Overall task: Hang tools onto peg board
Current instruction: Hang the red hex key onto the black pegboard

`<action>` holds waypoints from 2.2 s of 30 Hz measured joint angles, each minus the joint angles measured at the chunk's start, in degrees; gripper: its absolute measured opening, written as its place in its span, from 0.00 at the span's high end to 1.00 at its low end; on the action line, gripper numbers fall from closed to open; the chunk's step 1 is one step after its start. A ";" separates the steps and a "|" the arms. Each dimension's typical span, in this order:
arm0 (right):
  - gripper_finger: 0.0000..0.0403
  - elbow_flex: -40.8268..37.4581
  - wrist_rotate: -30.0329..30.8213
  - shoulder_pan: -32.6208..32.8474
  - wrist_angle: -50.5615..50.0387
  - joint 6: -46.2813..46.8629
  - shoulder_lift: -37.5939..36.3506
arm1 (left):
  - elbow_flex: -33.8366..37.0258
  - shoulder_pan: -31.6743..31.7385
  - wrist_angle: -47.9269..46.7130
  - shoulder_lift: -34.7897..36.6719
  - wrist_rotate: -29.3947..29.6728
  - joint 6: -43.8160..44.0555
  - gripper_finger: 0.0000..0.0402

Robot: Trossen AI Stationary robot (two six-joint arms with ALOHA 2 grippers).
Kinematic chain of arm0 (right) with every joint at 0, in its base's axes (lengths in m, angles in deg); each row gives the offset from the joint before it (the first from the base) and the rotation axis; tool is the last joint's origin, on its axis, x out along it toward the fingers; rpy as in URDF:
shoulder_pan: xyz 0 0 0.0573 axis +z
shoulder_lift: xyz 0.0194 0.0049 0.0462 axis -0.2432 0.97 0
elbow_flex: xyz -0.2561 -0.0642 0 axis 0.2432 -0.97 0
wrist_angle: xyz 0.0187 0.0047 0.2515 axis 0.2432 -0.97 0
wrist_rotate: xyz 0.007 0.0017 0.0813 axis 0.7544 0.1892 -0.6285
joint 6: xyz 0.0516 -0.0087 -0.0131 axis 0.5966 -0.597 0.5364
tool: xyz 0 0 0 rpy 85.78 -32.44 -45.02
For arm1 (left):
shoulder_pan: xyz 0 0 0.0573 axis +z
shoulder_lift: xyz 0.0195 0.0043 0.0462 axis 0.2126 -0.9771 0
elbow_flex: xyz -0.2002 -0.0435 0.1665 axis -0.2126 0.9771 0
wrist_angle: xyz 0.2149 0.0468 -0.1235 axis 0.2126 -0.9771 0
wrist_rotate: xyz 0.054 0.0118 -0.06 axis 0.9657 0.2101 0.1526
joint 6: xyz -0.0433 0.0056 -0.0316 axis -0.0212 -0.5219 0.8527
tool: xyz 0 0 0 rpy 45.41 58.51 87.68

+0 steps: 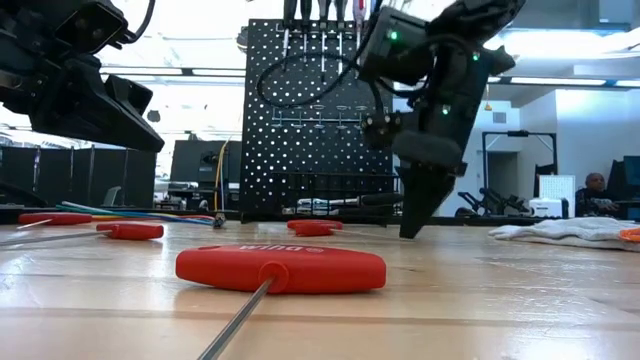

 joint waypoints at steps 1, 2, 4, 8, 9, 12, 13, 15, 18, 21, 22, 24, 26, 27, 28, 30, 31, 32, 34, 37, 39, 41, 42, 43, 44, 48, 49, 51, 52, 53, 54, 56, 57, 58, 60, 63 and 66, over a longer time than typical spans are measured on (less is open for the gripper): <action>0.76 -0.08 -1.01 0.27 0.73 -0.01 0.33 | 0.02 0.02 0.09 0.00 0.00 -0.01 1.00; 0.79 -0.04 -1.77 0.51 1.11 0.05 0.43 | 0.00 0.00 0.37 0.02 0.00 -0.07 1.00; 0.85 -0.18 -3.25 1.17 2.62 0.18 1.17 | 0.00 0.02 0.27 0.02 0.02 -0.11 1.00; 0.92 0.48 -3.66 3.11 5.23 1.38 1.42 | 0.00 0.02 0.43 0.00 0.01 -0.02 1.00; 0.94 0.72 -3.94 3.63 5.72 1.54 1.50 | 0.00 0.00 0.38 0.00 -0.02 -0.01 1.00; 0.96 1.30 -5.78 5.04 8.41 0.31 1.70 | 0.00 0.01 0.43 0.00 0.00 -0.01 1.00; 0.97 1.58 -6.84 5.37 9.95 -1.13 1.79 | 0.00 0.02 0.41 0.00 0.00 -0.04 1.00; 0.96 2.26 -7.53 5.92 12.75 -5.14 1.84 | 0.00 0.00 0.41 0.00 0.00 -0.02 1.00; 0.93 3.57 -5.34 5.08 15.15 -11.05 1.77 | 0.00 0.02 0.41 0.00 0.00 -0.09 1.00; 0.85 4.75 -1.66 2.62 14.63 -15.47 1.77 | 0.00 0.02 0.39 0.00 0.00 -0.04 1.00; 0.82 5.02 -1.32 1.57 14.62 -16.40 1.77 | 0.00 0.02 0.40 0.00 0.00 -0.03 1.00; 0.74 5.17 -1.25 -0.77 14.63 -17.37 1.71 | 0.00 0.01 0.39 0.01 0.00 -0.02 1.00; 0.66 5.17 -1.70 -3.09 14.21 -17.29 1.69 | 0.00 0.01 0.34 0.00 0.00 -0.02 1.00; 0.63 5.03 -2.69 -4.26 14.23 -17.14 1.69 | 0.00 0.02 0.32 0.00 0.00 -0.02 1.00; 0.59 4.67 -3.95 -5.31 14.67 -17.14 1.69 | 0.00 0.02 0.30 0.00 0.00 -0.02 1.00; 0.53 4.26 -5.74 -7.04 14.87 -17.43 1.69 | 0.00 0.00 0.28 0.00 0.00 -0.02 1.00; 0.50 4.23 -6.09 -7.58 14.75 -18.00 1.69 | 0.00 0.01 0.19 0.00 0.00 -0.02 1.00; 0.48 4.23 -6.27 -7.87 14.72 -18.89 1.69 | 0.00 0.02 0.15 0.00 0.00 -0.02 1.00; 0.46 4.23 -6.61 -8.09 15.22 -21.43 1.69 | 0.00 0.00 0.17 0.00 0.00 -0.02 1.00; 0.46 4.27 -7.96 -8.04 17.85 -24.03 3.28 | 0.00 0.01 0.10 0.00 0.00 -0.01 1.00; 0.46 4.23 -8.94 -7.93 17.49 -24.75 4.64 | 0.00 0.01 0.13 0.00 0.00 0.00 1.00; 0.47 4.67 -8.77 -7.64 17.70 -26.08 6.66 | 0.00 0.00 0.21 0.00 0.00 0.00 1.00; 0.47 4.79 -8.39 -7.57 17.40 -26.22 7.03 | 0.00 0.00 0.18 0.00 0.00 0.00 1.00; 0.48 4.78 -8.16 -7.62 17.37 -26.14 7.54 | 0.02 0.00 0.19 0.00 0.00 0.00 1.00; 0.49 4.83 -8.00 -7.68 17.57 -25.90 7.89 | 0.00 0.00 0.32 0.00 0.00 0.00 1.00; 0.59 4.88 -8.02 -7.55 16.75 -25.95 8.66 | 0.02 0.01 0.16 0.00 0.00 -0.06 1.00; 0.63 4.88 -8.01 -7.42 16.27 -25.97 8.68 | 0.02 0.00 0.13 0.00 0.02 -0.02 1.00; 0.73 4.88 -7.87 -7.21 16.07 -25.96 8.70 | 0.02 0.00 -0.05 0.00 0.00 -0.04 1.00; 0.78 4.88 -7.83 -7.06 15.90 -25.95 8.68 | 0.02 0.02 -0.14 0.00 0.02 -0.02 1.00; 0.82 4.88 -7.64 -6.92 15.76 -25.98 8.53 | 0.02 0.02 -0.12 0.00 0.02 -0.02 1.00; 0.82 4.81 -6.63 -6.52 15.76 -25.95 8.40 | 0.02 0.00 -0.11 0.00 0.00 -0.02 1.00; 0.82 4.80 -2.82 -5.32 15.67 -25.93 8.29 | 0.02 0.00 -0.10 0.00 0.01 0.00 1.00; 0.82 4.77 -0.55 -4.54 15.67 -25.91 8.05 | 0.02 0.01 -0.11 0.00 0.01 0.00 1.00; 0.82 4.77 1.77 -3.67 15.53 -25.92 7.46 | 0.02 0.02 -0.11 0.00 0.02 0.00 1.00; 0.82 4.65 7.33 -1.51 15.65 -25.91 7.06 | 0.02 0.02 -0.11 0.00 0.02 0.00 1.00; 0.82 4.47 15.22 2.17 15.57 -26.19 5.88 | 0.02 0.00 0.76 0.00 0.02 -0.82 1.00; 0.82 4.45 23.48 6.07 16.64 -27.09 4.79 | 0.02 0.00 1.73 0.00 0.20 -2.00 1.00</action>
